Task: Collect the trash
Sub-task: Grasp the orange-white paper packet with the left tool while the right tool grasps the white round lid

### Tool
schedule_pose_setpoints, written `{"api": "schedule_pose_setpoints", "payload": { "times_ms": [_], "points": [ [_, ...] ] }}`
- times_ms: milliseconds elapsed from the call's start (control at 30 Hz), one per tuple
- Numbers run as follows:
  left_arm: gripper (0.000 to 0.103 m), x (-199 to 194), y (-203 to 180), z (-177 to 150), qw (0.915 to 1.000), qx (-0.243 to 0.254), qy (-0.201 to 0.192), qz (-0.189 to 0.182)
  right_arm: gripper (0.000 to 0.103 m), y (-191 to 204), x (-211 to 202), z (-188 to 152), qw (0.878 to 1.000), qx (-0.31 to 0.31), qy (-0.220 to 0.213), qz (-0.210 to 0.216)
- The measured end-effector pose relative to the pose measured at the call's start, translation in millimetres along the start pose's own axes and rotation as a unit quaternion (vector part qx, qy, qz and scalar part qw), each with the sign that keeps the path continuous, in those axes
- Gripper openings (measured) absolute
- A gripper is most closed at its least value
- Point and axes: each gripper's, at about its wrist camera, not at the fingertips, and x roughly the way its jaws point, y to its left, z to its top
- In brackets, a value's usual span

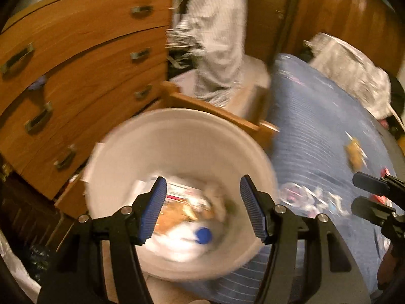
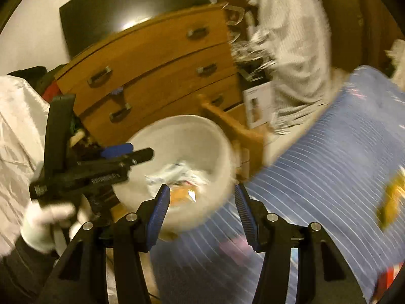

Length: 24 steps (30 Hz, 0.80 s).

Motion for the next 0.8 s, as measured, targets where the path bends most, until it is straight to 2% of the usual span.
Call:
{"api": "schedule_pose_setpoints", "payload": {
  "times_ms": [133,267,333,433,600,733,800],
  "points": [
    [0.058,2.2,-56.9,-14.6,0.9983,0.035,0.008,-0.045,0.055,-70.7,-45.9,-51.5,0.997,0.037,-0.009,-0.069],
    [0.058,6.7,-113.3,-27.4,0.9941,0.069,0.020,-0.081,0.055,-148.8,-84.0,-87.4,0.984,0.069,-0.014,-0.164],
    [0.058,8.0,-134.4,-33.0,0.9916,0.083,0.025,-0.096,0.055,-187.3,-94.8,-108.9,0.978,0.084,0.010,-0.190],
    [0.058,8.7,-164.0,-42.8,0.9875,0.098,0.035,-0.118,0.055,-223.9,-107.9,-144.2,0.973,0.095,0.044,-0.204],
    [0.064,7.1,-207.0,-56.9,0.9802,0.136,0.043,-0.138,0.057,-230.7,-163.1,-195.5,0.977,0.085,0.058,-0.185],
    [0.067,5.2,-253.6,-67.2,0.9694,0.182,0.045,-0.158,0.059,-238.3,-199.3,-256.9,0.972,0.082,0.096,-0.198],
    [0.069,3.6,-278.3,-73.6,0.9613,0.212,0.043,-0.171,0.059,-244.7,-223.4,-284.4,0.970,0.099,0.091,-0.204]
  ]
}}
